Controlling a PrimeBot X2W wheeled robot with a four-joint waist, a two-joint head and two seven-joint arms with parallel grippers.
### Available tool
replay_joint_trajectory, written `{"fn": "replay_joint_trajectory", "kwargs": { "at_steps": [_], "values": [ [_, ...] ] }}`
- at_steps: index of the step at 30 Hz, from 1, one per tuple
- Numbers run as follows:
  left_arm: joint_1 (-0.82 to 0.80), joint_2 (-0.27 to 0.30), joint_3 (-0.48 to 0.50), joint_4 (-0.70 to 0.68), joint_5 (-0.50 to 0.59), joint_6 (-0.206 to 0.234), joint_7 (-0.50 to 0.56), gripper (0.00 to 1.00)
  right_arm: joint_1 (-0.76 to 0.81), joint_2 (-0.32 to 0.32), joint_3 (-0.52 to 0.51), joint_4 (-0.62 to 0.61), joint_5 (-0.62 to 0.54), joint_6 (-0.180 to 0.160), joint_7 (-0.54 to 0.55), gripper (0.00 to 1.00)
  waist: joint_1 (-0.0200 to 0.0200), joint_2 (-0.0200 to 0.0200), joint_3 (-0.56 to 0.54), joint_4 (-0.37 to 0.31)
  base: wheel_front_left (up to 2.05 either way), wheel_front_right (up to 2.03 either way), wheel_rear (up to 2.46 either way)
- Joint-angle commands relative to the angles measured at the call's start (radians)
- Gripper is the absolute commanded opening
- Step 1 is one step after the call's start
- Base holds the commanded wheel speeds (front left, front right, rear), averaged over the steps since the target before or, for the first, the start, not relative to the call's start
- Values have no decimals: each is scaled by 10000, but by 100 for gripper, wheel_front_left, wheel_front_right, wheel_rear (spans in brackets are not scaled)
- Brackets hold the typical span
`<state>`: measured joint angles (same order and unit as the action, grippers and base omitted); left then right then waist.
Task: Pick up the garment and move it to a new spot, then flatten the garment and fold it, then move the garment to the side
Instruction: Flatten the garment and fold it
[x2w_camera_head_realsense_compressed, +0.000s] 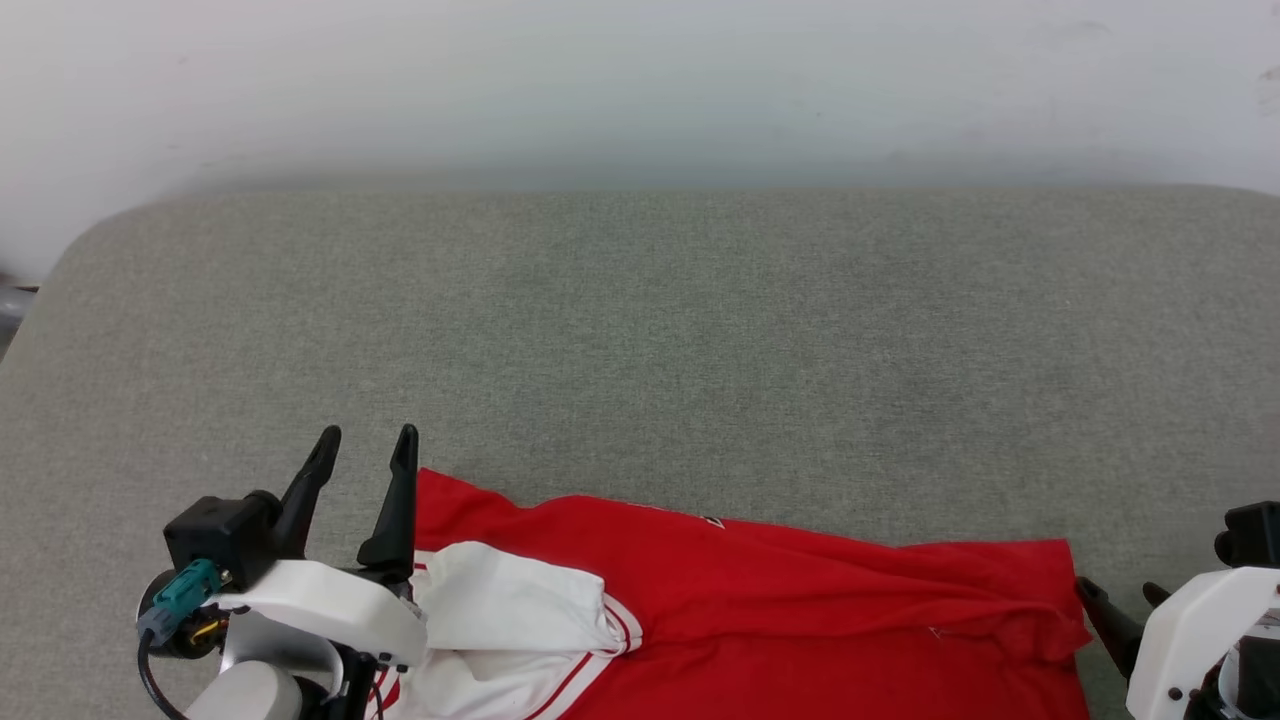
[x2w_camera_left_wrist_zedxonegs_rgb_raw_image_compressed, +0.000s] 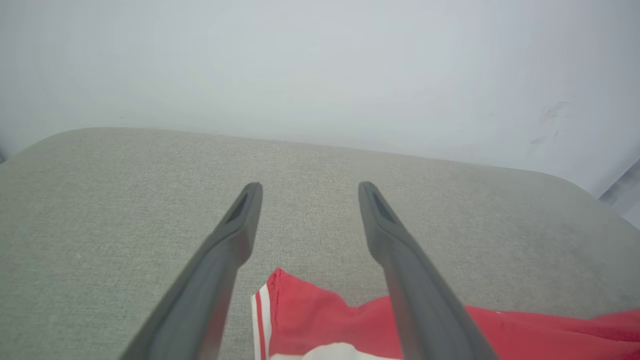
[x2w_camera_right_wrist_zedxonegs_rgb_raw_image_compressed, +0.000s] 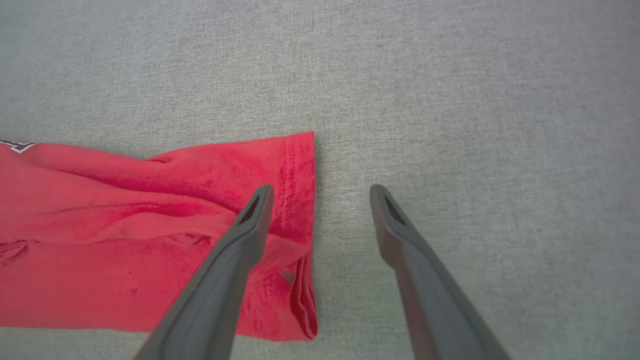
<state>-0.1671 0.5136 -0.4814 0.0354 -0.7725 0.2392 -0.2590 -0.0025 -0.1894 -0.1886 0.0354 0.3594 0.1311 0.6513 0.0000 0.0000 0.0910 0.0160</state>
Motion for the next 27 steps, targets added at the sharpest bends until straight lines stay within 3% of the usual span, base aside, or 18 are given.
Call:
{"fn": "replay_joint_trajectory", "kwargs": {
  "at_steps": [1,8,16,17,19,27],
  "values": [
    [-35,-107,67,-99,158,61,-54,100,-39,-27,1,-52,-51,-8,124,100,0,0,96,96,0,0,0],
    [176,-653,670,-864,1285,6,-74,100,-20,214,101,143,-20,-8,1029,100,0,0,556,492,0,0,0],
    [366,-896,858,-1040,1824,-200,-70,100,101,553,396,1228,208,-6,1707,100,0,0,852,644,0,0,0],
    [386,-912,855,-1009,1853,-219,-70,100,134,617,461,1351,278,-6,1840,46,0,0,849,641,0,0,0],
    [436,-924,849,-923,1876,-229,-70,100,119,676,550,1436,366,-3,1891,0,0,0,814,620,0,0,0],
    [699,-836,835,-641,1925,-182,-68,100,-242,276,718,1024,598,-5,1579,0,0,0,279,400,0,0,0]
  ]
}}
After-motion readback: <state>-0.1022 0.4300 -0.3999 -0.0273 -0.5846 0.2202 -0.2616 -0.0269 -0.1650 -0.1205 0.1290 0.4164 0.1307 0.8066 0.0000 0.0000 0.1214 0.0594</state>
